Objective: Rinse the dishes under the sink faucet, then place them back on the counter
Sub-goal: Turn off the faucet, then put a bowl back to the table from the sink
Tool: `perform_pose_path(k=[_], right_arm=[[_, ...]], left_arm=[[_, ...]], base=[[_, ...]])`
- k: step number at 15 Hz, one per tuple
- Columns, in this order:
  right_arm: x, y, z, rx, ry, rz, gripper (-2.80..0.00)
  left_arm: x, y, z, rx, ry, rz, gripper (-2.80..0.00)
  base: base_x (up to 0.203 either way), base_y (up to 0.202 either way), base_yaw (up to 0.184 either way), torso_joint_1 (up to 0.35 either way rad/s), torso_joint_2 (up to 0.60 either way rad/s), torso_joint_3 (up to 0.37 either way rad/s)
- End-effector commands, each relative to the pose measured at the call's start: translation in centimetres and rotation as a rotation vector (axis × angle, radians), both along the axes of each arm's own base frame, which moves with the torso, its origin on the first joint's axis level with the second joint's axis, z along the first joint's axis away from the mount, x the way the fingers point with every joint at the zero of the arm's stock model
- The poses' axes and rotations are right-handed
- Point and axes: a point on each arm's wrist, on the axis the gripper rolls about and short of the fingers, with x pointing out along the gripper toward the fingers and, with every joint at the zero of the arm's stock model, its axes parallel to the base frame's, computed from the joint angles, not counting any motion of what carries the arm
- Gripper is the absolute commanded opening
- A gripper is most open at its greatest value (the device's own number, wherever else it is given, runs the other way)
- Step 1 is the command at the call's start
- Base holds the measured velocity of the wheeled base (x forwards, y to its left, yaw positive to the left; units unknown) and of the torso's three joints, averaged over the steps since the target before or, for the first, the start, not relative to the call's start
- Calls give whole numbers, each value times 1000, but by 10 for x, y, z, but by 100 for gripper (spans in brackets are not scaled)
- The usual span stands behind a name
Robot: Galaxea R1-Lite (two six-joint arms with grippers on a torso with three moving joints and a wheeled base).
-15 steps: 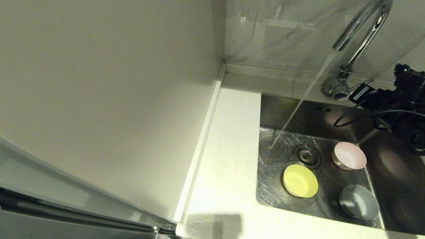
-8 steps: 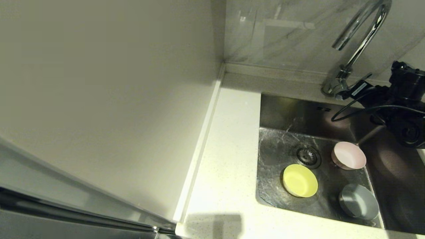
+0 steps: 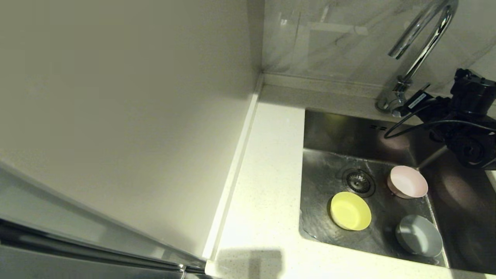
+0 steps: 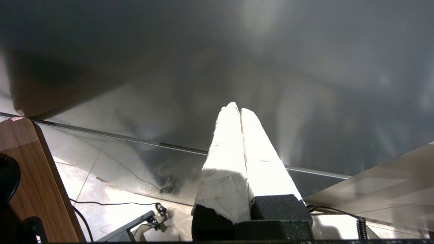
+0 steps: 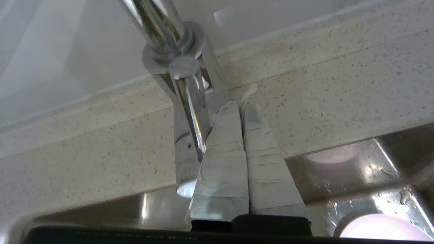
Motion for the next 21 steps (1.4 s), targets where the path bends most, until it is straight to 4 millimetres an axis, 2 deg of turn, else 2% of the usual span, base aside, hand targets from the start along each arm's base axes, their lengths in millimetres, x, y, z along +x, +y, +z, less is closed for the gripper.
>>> perform_pose_path(k=[1,4,7,10,12,15,18,21], right_arm=[[-9,-8,1,-2,10,-25,-280],[-25,-29,-8,-28,61,-89,-280],[-52,-52,-16,-55,124,-158,-280],[-94,-68,-22,-137,213,-188,-280],[-133,-73,-20,-308,286,-143,-280],[-171,-62,-4,-397,371,-107,-280],[-203,-26,0,-387,525,61,-280],[-207,13,-10,-448,651,264,-280]], left_arm=[[0,0,-1,0,3,0,-280],[0,0,-1,0,3,0,-280],[0,0,-1,0,3,0,-280],[0,0,-1,0,3,0,-280],[0,0,-1,0,3,0,-280],[0,0,-1,0,3,0,-280],[0,0,0,0,2,0,-280],[0,0,-1,0,3,0,-280]], base=[[0,0,0,0,0,0],[0,0,0,0,0,0],[0,0,0,0,0,0],[0,0,0,0,0,0],[0,0,0,0,0,0],[0,0,0,0,0,0],[0,0,0,0,0,0],[0,0,0,0,0,0]])
